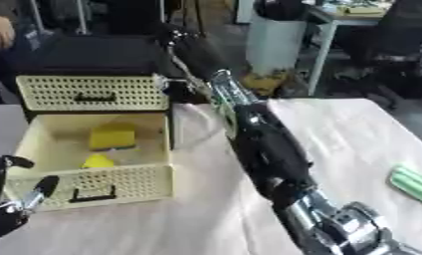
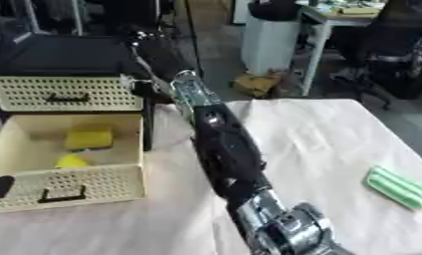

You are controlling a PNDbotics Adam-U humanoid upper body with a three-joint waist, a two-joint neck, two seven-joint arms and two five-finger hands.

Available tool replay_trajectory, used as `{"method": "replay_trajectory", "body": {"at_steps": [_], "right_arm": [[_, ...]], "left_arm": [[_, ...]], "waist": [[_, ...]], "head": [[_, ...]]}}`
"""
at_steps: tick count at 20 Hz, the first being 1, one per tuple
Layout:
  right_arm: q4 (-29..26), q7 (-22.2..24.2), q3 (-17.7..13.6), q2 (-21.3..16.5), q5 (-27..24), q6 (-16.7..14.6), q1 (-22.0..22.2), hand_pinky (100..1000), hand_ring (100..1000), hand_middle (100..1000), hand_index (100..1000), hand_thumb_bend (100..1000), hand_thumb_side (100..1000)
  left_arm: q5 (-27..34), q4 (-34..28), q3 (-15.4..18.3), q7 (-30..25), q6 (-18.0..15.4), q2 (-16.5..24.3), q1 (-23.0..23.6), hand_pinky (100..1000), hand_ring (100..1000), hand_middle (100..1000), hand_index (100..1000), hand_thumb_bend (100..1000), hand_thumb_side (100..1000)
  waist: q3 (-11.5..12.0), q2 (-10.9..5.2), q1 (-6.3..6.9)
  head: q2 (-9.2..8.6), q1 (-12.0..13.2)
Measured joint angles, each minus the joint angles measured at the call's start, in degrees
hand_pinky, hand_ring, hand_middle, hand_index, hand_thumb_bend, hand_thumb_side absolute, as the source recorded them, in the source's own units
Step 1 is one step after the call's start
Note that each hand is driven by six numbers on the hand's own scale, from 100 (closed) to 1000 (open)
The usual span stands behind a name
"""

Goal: Pick up objects from table and place into drawer.

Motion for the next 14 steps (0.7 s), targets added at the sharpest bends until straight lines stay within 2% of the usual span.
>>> {"method": "replay_trajectory", "body": {"at_steps": [4,8,12,14], "right_arm": [[1.57,-1.33,-1.54,-5.09,-2.41,2.05,2.04,784,859,860,831,100,342],[1.45,-1.28,-3.93,-8.08,-5.6,5.06,4.48,791,872,852,833,100,364],[0.54,-0.47,-5.74,-9.32,-8.28,7.55,6.16,797,882,846,832,100,383],[0.1,-0.07,-6.47,-9.48,-9.6,8.59,6.69,800,886,846,833,100,390]], "left_arm": [[-0.02,0.02,0.26,-0.14,0.02,1.02,0.71,100,229,366,699,475,1000],[1.42,-0.4,0.22,-0.96,-0.42,2.67,1.67,100,253,376,677,473,1000],[7.45,-3.07,-0.65,-2.68,-1.38,5.82,2.36,100,256,384,636,379,1000],[11.95,-4.09,-1.74,-5.21,-2.21,7.95,2.8,146,306,426,643,353,1000]], "waist": [[-0.7,-0.15,-0.09],[-1.32,-0.18,-0.08],[-1.68,-0.28,0.07],[-1.9,-0.38,0.31]], "head": [[0.03,0.76],[0.15,1.41],[0.56,1.9],[0.58,2.01]]}}
